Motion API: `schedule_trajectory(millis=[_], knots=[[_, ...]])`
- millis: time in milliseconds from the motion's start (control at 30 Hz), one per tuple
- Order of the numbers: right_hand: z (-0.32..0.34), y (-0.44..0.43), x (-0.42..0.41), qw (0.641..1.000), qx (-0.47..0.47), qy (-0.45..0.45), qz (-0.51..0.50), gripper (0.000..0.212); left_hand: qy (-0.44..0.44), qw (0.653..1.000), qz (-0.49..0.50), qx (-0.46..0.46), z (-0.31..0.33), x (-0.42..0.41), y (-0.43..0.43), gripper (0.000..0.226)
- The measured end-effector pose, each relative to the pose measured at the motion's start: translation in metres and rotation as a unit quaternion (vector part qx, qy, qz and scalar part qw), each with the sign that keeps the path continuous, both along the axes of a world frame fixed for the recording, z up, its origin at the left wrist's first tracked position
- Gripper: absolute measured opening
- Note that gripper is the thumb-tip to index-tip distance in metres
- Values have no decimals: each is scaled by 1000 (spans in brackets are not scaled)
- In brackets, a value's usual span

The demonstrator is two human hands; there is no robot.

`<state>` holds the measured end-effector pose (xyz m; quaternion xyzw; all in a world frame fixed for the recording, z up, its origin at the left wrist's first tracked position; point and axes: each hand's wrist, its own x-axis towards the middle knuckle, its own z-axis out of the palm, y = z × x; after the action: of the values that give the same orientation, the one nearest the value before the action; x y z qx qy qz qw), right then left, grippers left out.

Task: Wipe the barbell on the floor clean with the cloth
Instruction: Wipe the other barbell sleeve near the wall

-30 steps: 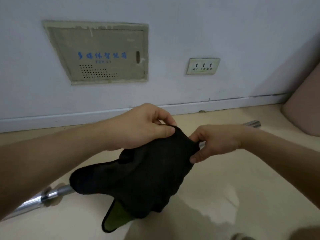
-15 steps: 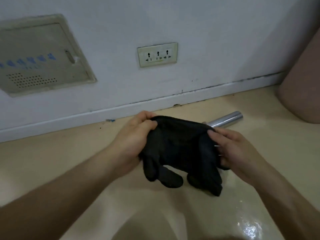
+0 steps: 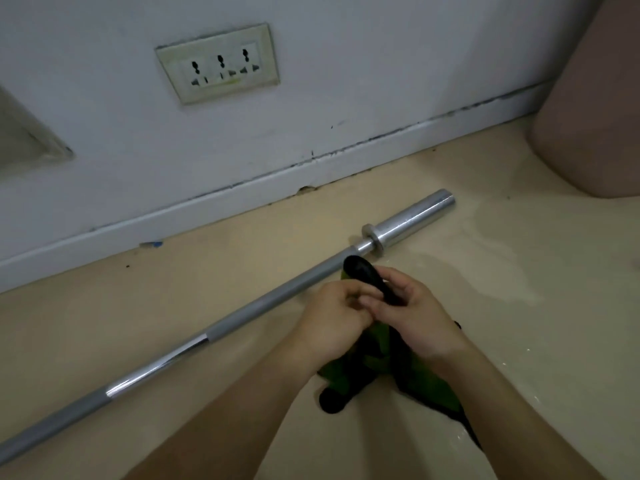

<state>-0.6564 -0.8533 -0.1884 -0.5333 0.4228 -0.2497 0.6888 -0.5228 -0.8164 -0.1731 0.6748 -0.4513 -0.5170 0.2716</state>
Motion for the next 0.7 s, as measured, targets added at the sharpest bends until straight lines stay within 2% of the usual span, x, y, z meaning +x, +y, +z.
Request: schedule_trajectory(millis=[67,133,167,200,267,300,400,467,600,700], knots=[[-7,-6,-6,996,-38,74,19,41,-5,999,-40,29,-11,2,-14,33],[-15,-14,-16,987,-62,146,-28,36,-29,997,-60,26,-22,3,-32,28],[-18,-17,-22,983,-42,155,-86,31,-69,996,-50,6,-30,4,-44,25],[-22,-19,-28,977,-3,142,-162,28,-148,988,-48,-23,-40,7,-60,23],[-24,-18,-39,948,78,89,-295,22,-314,943,-81,-72,-62,14,-94,26],[-24,-17,-43,936,100,68,-330,21,-348,929,-105,-66,-71,17,-109,29],[-17,-12,-52,908,123,23,-399,22,-348,928,-134,-8,-98,13,-133,26],[-9,-11,-60,891,98,6,-443,27,-365,922,-125,-21,-108,11,-135,22],[17,-14,-77,864,-8,-3,-503,35,-348,923,-159,-27,-115,6,-119,26],[25,-9,-92,858,-102,47,-501,37,-308,927,-211,-6,-114,-10,-88,28]])
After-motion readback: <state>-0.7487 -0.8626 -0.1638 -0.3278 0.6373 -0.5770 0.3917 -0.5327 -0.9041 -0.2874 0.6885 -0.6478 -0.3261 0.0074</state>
